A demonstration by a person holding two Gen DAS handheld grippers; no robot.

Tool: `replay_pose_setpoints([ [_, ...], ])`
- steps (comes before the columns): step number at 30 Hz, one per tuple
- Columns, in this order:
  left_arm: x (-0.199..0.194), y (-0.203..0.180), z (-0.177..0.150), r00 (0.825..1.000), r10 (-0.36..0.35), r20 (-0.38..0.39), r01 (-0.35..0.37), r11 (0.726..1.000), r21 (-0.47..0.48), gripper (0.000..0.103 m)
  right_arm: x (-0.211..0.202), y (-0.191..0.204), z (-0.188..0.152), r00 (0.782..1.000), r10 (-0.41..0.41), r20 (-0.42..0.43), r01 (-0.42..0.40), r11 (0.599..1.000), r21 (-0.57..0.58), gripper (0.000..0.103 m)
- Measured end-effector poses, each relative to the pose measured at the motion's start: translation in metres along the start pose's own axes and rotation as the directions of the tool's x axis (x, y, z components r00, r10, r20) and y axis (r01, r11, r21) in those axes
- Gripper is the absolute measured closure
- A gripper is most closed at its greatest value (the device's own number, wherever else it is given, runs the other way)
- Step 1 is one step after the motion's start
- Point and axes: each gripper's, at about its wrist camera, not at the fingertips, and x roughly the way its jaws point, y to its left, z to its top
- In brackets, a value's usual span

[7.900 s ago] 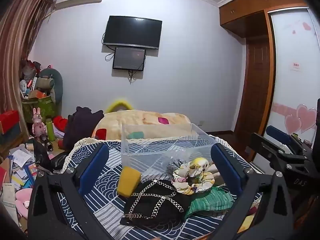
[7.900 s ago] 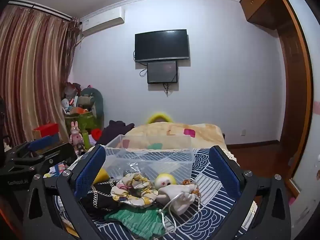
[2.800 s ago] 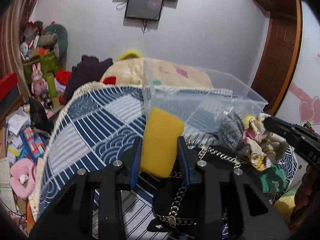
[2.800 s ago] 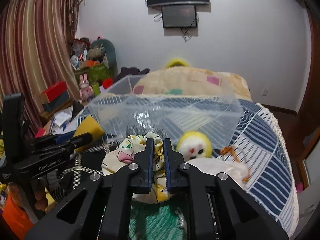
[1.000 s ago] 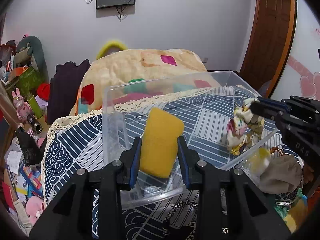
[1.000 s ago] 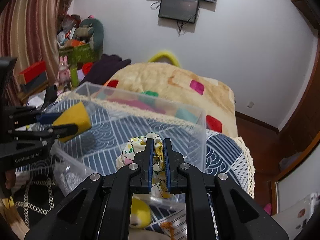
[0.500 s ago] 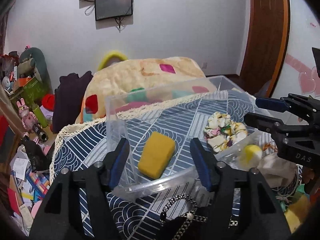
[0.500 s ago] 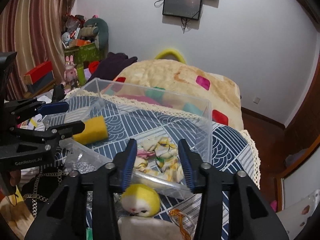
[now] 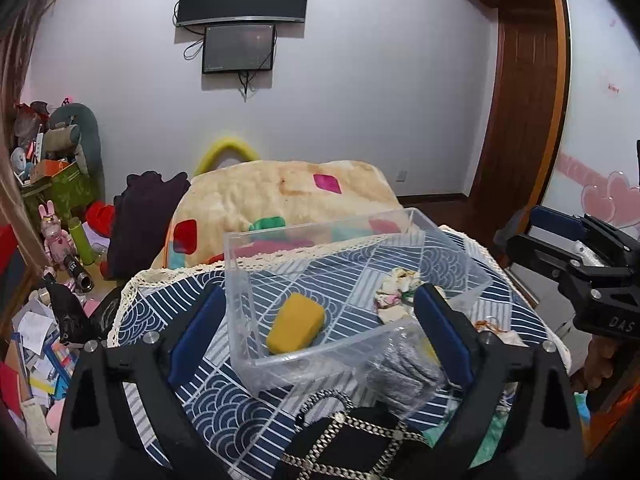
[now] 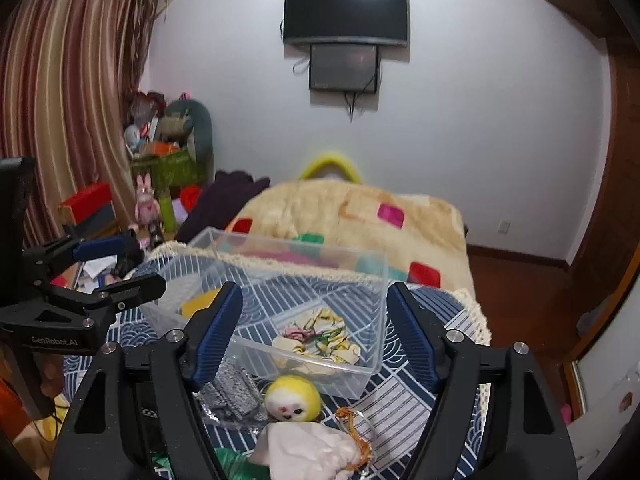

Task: Organize soft objects
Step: 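Grasp the bagged grey glove with the left tool while the right tool grasps the white doll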

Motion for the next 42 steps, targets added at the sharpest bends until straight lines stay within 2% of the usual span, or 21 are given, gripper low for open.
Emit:
replay_pose_setpoints([
  [8,0.005,-0.015,-0.023,0.997,-0.043,-0.059,0.043,0.999,-0.004,0.004,-0.014,0.0,-0.018,1.0,-0.019,0.019,0.019,1.0,0.005,0.03],
  [15,0.03,-0.034,-0.053,0.988,-0.06,-0.143,0.057,0.998,-0.021,0.004,-0.005,-0.007,-0.052,0.999,0.002,-0.049,0.002,0.998,0.07,0.03],
  [18,0.039,-0.043,-0.057,0.981,-0.074,-0.178,0.074,0.997,-0.008,0.004,0.002,-0.009,-0.064,0.996,-0.002,-0.086,0.009,0.997,0.079,0.03],
  [21,0.046,-0.049,-0.06,0.979,-0.058,-0.196,0.061,0.998,0.01,0.004,0.005,-0.009,-0.074,0.993,0.001,-0.117,0.009,0.996,0.089,0.03],
  [28,0.061,-0.045,-0.064,0.969,-0.088,-0.23,0.082,0.996,-0.038,0.004,0.012,-0.016,-0.097,0.985,0.021,-0.174,-0.002,0.994,0.11,0.03],
  [29,0.062,-0.045,-0.064,0.968,-0.098,-0.233,0.091,0.995,-0.043,0.009,0.013,-0.016,-0.099,0.984,0.031,-0.177,-0.011,0.994,0.113,0.03],
  [30,0.063,-0.045,-0.064,0.966,-0.103,-0.237,0.095,0.994,-0.046,0.018,0.013,-0.016,-0.1,0.983,0.037,-0.178,-0.017,0.993,0.114,0.03],
  [34,0.072,-0.047,-0.066,0.955,-0.126,-0.268,0.115,0.992,-0.056,0.036,0.012,-0.013,-0.103,0.982,0.049,-0.181,-0.029,0.993,0.112,0.034],
  [36,0.074,-0.048,-0.068,0.952,-0.139,-0.274,0.127,0.99,-0.06,0.05,0.013,-0.013,-0.105,0.98,0.061,-0.19,-0.039,0.993,0.114,0.044],
  [42,0.066,-0.053,-0.073,0.953,-0.157,-0.258,0.152,0.988,-0.039,0.069,0.016,-0.014,-0.108,0.976,0.074,-0.204,-0.048,0.991,0.126,0.066],
])
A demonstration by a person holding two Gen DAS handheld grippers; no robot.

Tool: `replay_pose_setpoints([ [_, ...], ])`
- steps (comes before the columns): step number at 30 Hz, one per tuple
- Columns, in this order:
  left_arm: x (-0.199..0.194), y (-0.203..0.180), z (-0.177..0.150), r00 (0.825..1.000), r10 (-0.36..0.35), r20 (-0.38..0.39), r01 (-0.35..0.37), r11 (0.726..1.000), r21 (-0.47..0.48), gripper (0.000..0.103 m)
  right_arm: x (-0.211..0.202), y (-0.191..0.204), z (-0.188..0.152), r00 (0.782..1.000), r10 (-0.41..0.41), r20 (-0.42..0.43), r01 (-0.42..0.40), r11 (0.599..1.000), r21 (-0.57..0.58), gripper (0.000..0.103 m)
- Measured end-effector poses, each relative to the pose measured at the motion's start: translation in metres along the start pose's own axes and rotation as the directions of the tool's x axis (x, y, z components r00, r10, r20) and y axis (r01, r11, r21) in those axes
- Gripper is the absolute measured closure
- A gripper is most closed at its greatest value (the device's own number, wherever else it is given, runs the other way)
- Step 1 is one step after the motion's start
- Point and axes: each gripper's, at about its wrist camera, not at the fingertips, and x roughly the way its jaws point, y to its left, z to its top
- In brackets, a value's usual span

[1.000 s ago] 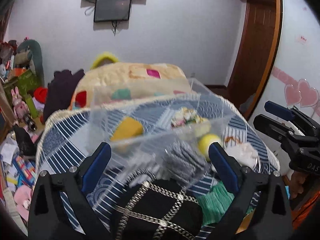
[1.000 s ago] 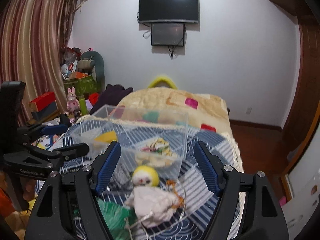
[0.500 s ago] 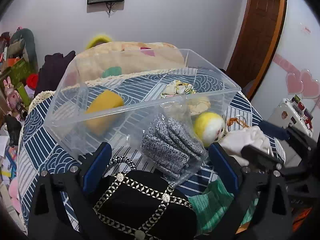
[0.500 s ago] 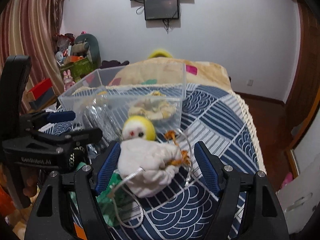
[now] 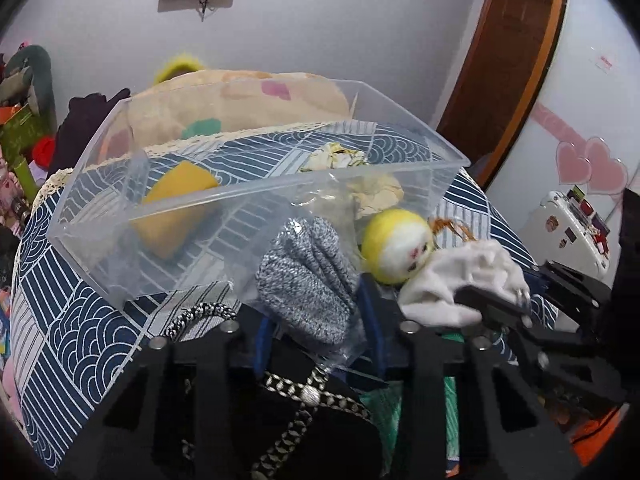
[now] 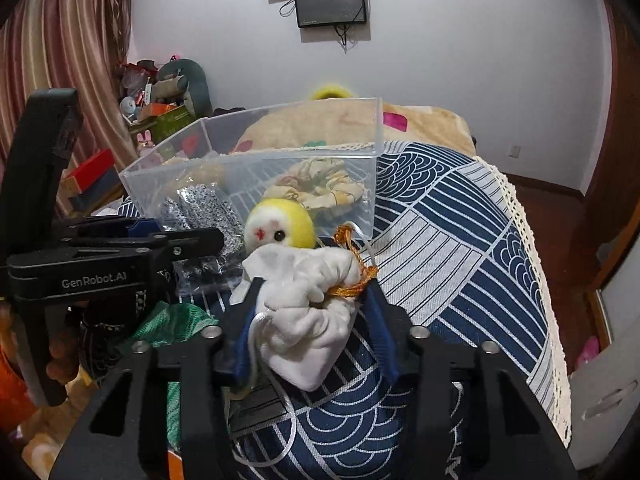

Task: Organize soft objects
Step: 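Grasp the bagged grey glove with the left tool while the right tool grasps the white doll, then lower the bagged glove into the box with the left tool while the right lowers the doll in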

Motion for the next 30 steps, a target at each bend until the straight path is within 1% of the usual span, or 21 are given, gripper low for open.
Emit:
replay_pose_setpoints([
  [3,-0.007,-0.003,-0.003,1.0,0.006,0.018,-0.006,1.0,0.02,0.074,-0.001,-0.002,0.0,1.0,0.006,0.002,-0.006,1.0,0.011,0.076],
  [6,-0.017,-0.002,-0.004,0.999,0.007,0.034,-0.008,1.0,0.017,0.076,-0.005,-0.001,0.0,1.0,0.001,0.013,-0.001,1.0,0.01,0.08],
  [8,-0.023,-0.001,-0.004,0.999,-0.003,0.04,0.002,1.0,0.015,0.076,-0.008,0.0,0.001,1.0,-0.004,0.024,0.004,1.0,0.004,0.08],
  [19,-0.056,0.002,0.002,0.993,0.01,0.114,-0.012,1.0,0.02,0.077,-0.039,0.004,0.023,0.988,-0.032,0.148,0.035,0.999,-0.018,0.08],
  [24,-0.072,0.006,0.008,0.987,0.027,0.156,-0.031,0.999,0.022,0.077,-0.047,0.001,0.037,0.981,-0.027,0.194,0.03,1.0,-0.01,0.08],
  [30,-0.091,0.011,0.02,0.976,0.048,0.212,-0.052,0.999,0.016,0.077,-0.052,0.007,0.055,0.968,-0.02,0.251,0.025,1.0,-0.018,0.08],
])
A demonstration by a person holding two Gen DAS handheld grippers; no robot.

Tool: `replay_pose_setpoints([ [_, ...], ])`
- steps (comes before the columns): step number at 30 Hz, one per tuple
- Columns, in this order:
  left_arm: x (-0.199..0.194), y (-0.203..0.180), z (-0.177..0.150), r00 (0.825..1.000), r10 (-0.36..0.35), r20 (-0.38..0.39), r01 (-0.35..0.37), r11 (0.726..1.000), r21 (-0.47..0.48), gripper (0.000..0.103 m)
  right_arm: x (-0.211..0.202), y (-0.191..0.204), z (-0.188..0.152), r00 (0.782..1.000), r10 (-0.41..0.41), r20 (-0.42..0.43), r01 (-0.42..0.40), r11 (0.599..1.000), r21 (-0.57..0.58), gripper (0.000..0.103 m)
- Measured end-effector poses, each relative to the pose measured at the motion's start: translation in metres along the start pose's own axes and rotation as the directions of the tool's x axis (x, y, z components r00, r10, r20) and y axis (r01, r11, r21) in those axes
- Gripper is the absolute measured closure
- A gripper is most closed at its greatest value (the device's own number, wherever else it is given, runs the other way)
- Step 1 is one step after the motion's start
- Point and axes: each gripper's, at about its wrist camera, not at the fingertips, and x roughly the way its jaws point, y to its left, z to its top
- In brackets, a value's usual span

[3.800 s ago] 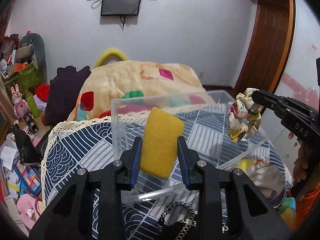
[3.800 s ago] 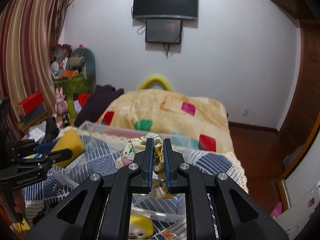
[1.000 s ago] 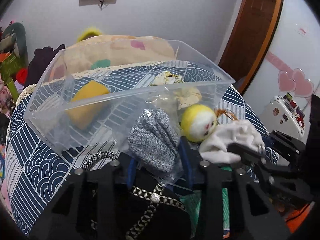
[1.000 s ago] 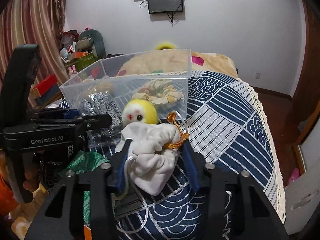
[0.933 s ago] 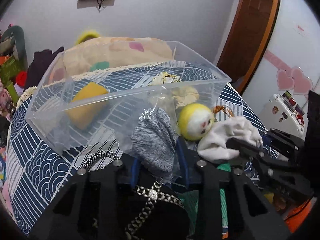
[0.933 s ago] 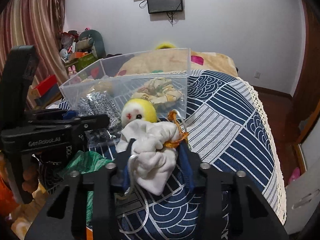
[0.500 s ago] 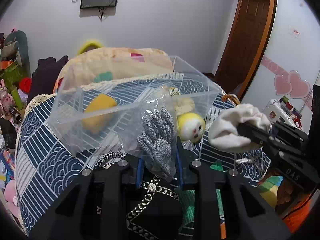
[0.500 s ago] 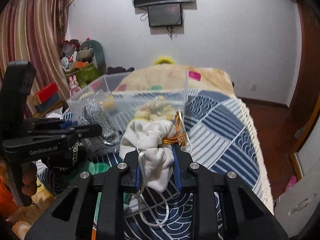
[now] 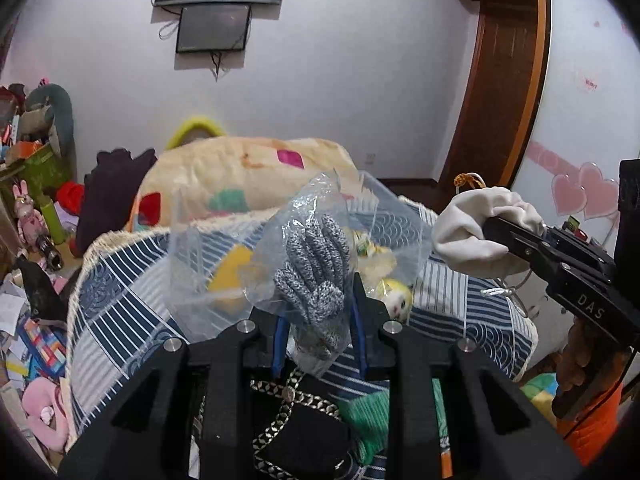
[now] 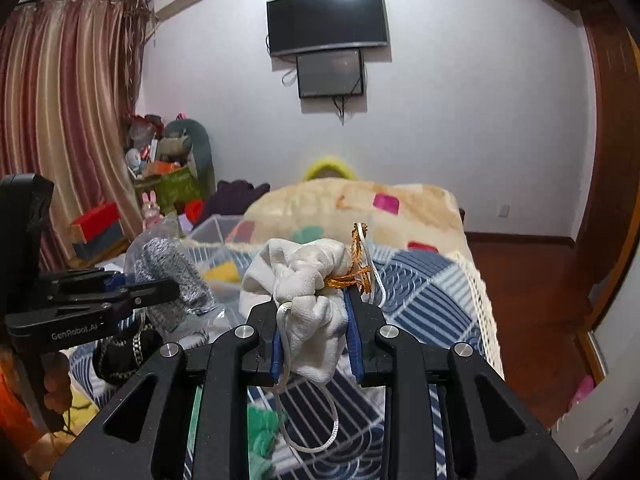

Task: Organize soft objects
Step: 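Lower the bagged glove into the box with the left tool while the right lowers the doll in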

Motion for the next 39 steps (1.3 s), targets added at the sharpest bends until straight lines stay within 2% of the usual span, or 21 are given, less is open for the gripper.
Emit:
replay_pose_setpoints([
  [11,-0.007,0.011,0.033,0.997,0.042,0.069,-0.041,0.999,-0.008,0.077,0.012,0.012,0.024,0.998,0.009,0.055,-0.008,1.0,-0.026,0.08],
  [16,0.006,0.021,0.044,0.997,0.054,0.062,-0.054,0.998,-0.015,0.077,0.026,0.018,0.031,0.999,-0.003,0.05,0.005,0.999,-0.052,0.08],
  [20,0.023,0.023,0.046,0.993,0.106,0.052,-0.107,0.994,0.013,0.077,0.037,0.021,0.033,0.999,-0.01,0.034,0.012,0.998,-0.067,0.08],
  [29,0.07,0.023,0.033,0.991,0.122,-0.05,-0.119,0.991,0.066,0.077,0.07,0.028,0.025,0.998,-0.036,-0.055,0.03,0.993,-0.116,0.08],
  [36,0.096,0.021,0.027,0.985,0.05,-0.165,-0.039,0.997,0.071,0.077,0.09,0.025,0.018,0.991,-0.034,-0.126,0.02,0.994,-0.112,0.08],
  [39,0.102,0.018,0.025,0.982,0.055,-0.179,-0.041,0.996,0.084,0.076,0.098,0.026,0.016,0.988,-0.036,-0.152,0.018,0.993,-0.117,0.08],
])
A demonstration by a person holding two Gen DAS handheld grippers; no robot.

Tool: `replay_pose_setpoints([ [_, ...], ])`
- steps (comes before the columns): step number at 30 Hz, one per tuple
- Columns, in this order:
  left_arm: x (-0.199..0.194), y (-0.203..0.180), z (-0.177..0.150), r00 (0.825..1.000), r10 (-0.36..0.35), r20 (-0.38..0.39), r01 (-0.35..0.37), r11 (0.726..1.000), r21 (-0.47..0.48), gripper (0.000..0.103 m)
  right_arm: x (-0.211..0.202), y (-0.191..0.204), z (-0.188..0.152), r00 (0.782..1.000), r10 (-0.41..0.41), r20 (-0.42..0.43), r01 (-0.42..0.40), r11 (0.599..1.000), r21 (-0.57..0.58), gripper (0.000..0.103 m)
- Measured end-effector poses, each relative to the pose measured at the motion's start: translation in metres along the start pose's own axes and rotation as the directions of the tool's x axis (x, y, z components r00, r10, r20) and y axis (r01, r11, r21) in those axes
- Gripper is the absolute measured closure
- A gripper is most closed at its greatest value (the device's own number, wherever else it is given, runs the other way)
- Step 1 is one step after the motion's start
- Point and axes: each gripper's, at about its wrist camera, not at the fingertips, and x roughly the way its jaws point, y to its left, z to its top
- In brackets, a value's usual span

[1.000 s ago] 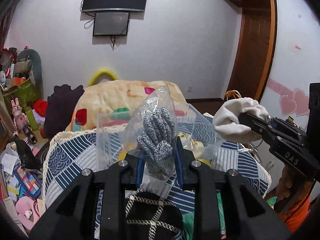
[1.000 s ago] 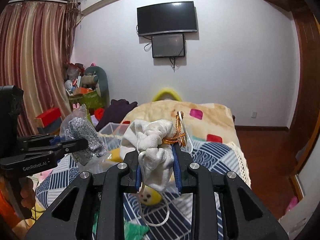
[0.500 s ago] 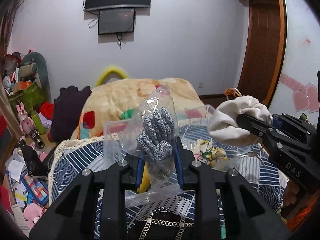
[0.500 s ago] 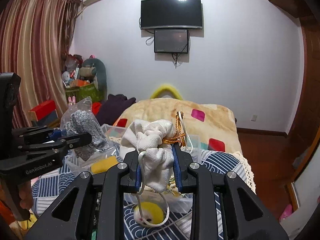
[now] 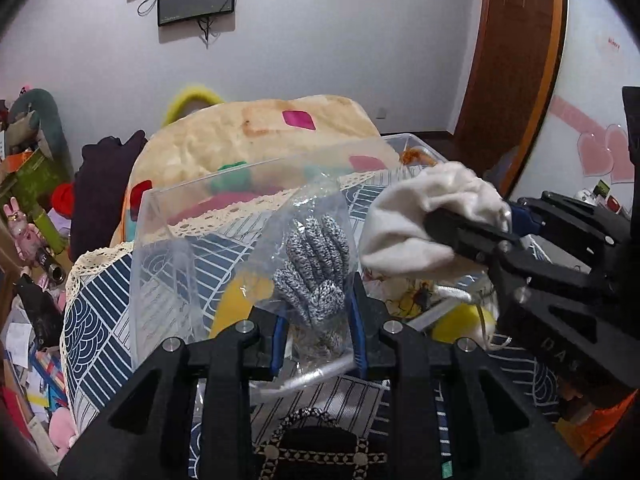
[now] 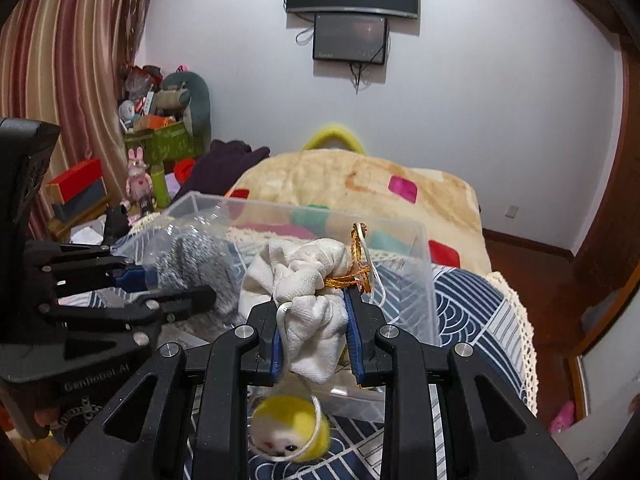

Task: Organize soft objects
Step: 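Lower the bagged glove into the box with the left tool while the right lowers the doll in, then grasp the black chain-trimmed bag with the left tool while the right tool grasps the yellow felt ball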

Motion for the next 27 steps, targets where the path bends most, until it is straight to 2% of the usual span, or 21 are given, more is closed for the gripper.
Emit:
replay_pose_setpoints([
  [4,0.004,0.002,0.003,0.999,-0.024,-0.022,0.023,1.0,-0.012,0.076,0.009,0.001,-0.001,0.999,0.007,-0.034,-0.007,1.0,-0.006,0.08],
  [7,0.005,0.005,0.004,0.999,-0.026,-0.031,0.025,1.0,-0.019,0.073,0.012,0.0,-0.001,0.998,0.015,-0.056,-0.015,1.0,-0.003,0.078],
  [12,0.004,0.012,0.004,0.999,-0.024,-0.025,0.023,0.999,-0.047,0.052,0.016,-0.001,-0.001,0.996,0.032,-0.087,-0.031,0.999,0.013,0.076],
  [13,0.003,0.014,0.004,0.999,-0.028,-0.023,0.026,0.998,-0.051,0.052,0.016,-0.001,-0.001,0.995,0.033,-0.091,-0.032,0.999,0.012,0.075],
  [15,-0.001,0.014,0.003,0.999,-0.03,-0.019,0.029,0.998,-0.049,0.051,0.014,-0.001,-0.001,0.995,0.031,-0.092,-0.03,0.999,0.01,0.067],
  [18,-0.008,0.012,0.002,1.0,-0.02,-0.005,0.02,0.999,-0.039,0.051,0.008,-0.002,0.001,0.998,0.017,-0.065,-0.016,1.0,0.016,0.058],
  [27,-0.05,0.015,0.001,0.996,-0.014,0.09,0.019,0.998,-0.056,0.035,-0.023,-0.009,0.01,1.0,0.019,0.017,-0.02,0.999,0.044,0.058],
])
